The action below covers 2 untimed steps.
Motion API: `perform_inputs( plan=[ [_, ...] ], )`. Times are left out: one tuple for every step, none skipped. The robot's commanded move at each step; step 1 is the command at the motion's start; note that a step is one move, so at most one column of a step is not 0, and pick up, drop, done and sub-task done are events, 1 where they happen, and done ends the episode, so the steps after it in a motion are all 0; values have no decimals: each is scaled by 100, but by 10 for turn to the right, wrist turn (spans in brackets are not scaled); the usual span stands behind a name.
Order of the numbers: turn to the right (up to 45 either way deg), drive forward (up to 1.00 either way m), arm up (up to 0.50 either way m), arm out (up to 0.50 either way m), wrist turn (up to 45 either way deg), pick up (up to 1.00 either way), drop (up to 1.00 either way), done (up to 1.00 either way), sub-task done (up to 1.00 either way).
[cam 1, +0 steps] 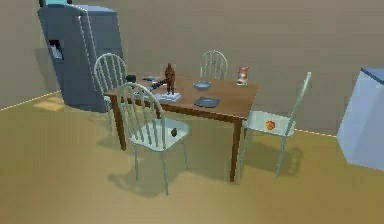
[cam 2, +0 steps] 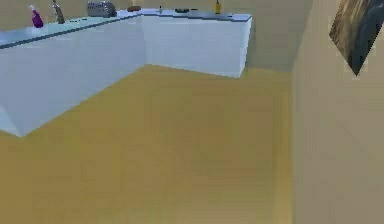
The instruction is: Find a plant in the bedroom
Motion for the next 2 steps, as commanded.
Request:
perform_inputs(
  plan=[
    [210,0,0,0,0,0,0,0,0],
    [0,25,0,0,0,0,0,0,0]
  ],
)
